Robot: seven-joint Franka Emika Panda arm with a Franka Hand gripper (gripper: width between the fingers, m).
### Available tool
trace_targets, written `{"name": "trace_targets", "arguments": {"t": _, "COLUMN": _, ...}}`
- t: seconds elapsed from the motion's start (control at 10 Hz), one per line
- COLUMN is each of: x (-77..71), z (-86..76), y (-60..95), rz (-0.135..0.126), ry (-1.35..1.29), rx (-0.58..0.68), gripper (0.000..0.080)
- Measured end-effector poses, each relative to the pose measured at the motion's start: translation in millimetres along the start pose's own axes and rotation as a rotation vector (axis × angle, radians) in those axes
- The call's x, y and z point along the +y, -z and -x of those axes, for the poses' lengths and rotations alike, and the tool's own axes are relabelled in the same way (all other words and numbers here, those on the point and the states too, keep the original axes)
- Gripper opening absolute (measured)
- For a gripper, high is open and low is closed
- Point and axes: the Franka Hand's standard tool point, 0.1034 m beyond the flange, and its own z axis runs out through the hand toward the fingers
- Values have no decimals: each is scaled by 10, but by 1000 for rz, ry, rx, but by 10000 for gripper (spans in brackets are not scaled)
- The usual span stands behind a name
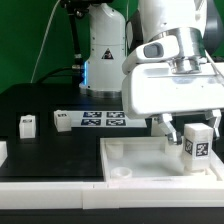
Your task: Assemble one leg
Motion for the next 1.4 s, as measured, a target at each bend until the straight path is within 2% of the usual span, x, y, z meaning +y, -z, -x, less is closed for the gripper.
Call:
{"name": "trace_targets", "arguments": {"t": 0.1, "x": 0, "z": 0, "y": 0, "rz": 0, "ry": 0, "rx": 0, "gripper": 620}}
{"name": "trace_targets", "arguments": {"t": 0.7, "x": 4, "z": 0, "y": 2, "rz": 0, "ry": 0, "rx": -1, "gripper": 648}}
{"name": "trace_targets", "arguments": {"t": 0.8, "x": 23, "z": -12, "y": 25, "rz": -1, "ry": -3, "rx": -20, "gripper": 648}}
{"name": "trace_targets", "arguments": {"t": 0.9, "x": 15, "z": -41, "y": 49, "rz": -16, "ry": -3, "rx": -80, "gripper": 648}}
{"name": "trace_targets", "arguments": {"t": 1.0, "x": 73, "z": -123, "y": 71, "rz": -12, "ry": 2, "rx": -74, "gripper": 648}}
{"name": "trace_targets", "arguments": {"t": 1.1, "x": 49, "z": -84, "y": 53, "rz": -17, "ry": 0, "rx": -90, "gripper": 648}}
{"name": "trace_targets", "arguments": {"t": 1.2, "x": -63, "z": -19, "y": 46, "rz": -58, "ry": -5, "rx": -238, "gripper": 648}}
{"name": "trace_targets", "arguments": {"t": 1.3, "x": -79, "z": -100, "y": 69, "rz": -71, "ry": -1, "rx": -289, "gripper": 648}}
{"name": "trace_targets", "arguments": {"t": 1.4, "x": -99, "z": -35, "y": 71, "rz": -85, "ry": -19, "rx": -393, "gripper": 648}}
